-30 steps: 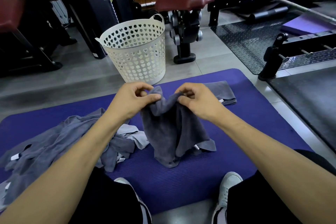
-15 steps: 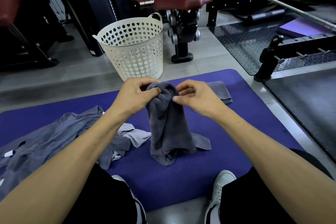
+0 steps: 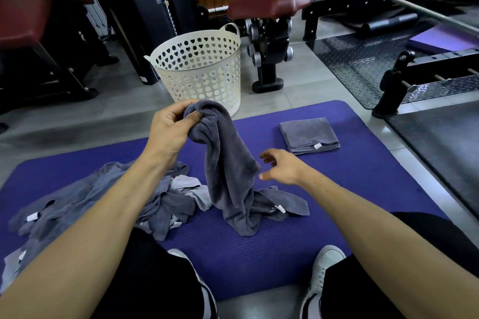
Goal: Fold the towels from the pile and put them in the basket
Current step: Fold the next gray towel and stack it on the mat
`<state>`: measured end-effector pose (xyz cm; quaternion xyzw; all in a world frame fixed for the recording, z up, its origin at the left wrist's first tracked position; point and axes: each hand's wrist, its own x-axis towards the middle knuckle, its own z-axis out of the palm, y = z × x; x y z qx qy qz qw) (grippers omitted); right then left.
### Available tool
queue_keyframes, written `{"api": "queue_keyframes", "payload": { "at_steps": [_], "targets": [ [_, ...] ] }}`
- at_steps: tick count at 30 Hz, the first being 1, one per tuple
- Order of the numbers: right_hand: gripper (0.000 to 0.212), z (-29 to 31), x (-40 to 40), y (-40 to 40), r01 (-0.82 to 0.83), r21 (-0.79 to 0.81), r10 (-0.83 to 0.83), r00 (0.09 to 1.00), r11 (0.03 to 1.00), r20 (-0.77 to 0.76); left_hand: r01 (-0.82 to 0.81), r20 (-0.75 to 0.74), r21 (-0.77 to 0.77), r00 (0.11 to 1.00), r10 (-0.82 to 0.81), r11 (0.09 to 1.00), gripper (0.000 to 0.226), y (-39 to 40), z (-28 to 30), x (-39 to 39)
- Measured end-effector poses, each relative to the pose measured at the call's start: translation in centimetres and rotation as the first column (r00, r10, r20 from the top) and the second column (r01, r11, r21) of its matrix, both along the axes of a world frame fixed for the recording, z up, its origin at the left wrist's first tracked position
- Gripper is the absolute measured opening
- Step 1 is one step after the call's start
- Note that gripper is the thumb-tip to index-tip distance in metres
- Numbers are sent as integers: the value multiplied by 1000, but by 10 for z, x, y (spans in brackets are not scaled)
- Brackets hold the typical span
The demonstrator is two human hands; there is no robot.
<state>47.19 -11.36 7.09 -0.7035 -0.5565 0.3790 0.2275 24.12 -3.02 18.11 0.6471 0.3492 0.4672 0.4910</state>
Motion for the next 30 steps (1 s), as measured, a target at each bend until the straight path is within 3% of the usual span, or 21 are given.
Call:
{"api": "queue_keyframes", "payload": {
  "at_steps": [4, 8, 13, 16, 18, 20, 22, 25, 28, 30],
  "targets": [
    [61, -11, 2, 12, 140, -25, -143, 970, 990, -199, -6, 37, -23, 999, 7, 1000, 42, 6, -1, -4],
    [60, -33, -7, 16, 148, -77, -164, 933, 986, -319, -5, 52, -49, 999, 7, 999, 43, 9, -4, -7],
    [19, -60, -16, 24, 315, -96, -321, 811, 944, -489, -4, 62, -67, 998, 8, 998, 42, 12, -8, -12],
    [11, -62, -16, 24, 353, -85, -348, 801, 932, -487, -26, 68, -110, 997, 33, 994, 37, 13, -12, -13],
    [16, -60, -16, 23, 338, -61, -329, 831, 939, -448, -46, 60, -134, 997, 55, 990, 32, 13, -14, -11],
    [16, -55, -14, 21, 345, -46, -333, 850, 937, -409, -105, -13, -106, 994, 104, 989, 30, 14, -18, -10],
    [15, -48, -9, 21, 397, -31, -373, 827, 917, -421, -190, -176, -6, 967, 186, 982, 18, 17, -25, -10],
    [15, -24, 2, 21, 472, 21, -418, 800, 881, -431, -187, -494, 95, 844, 209, 978, 6, 22, -38, -12],
    [21, 7, 20, 16, 497, 124, -434, 835, 859, -337, -151, -687, 1, 718, 110, 989, 11, 24, -45, -8],
    [21, 23, 30, 11, 505, 155, -446, 843, 849, -302, -153, -672, -64, 737, 71, 986, 12, 28, -46, 0]
  ]
}}
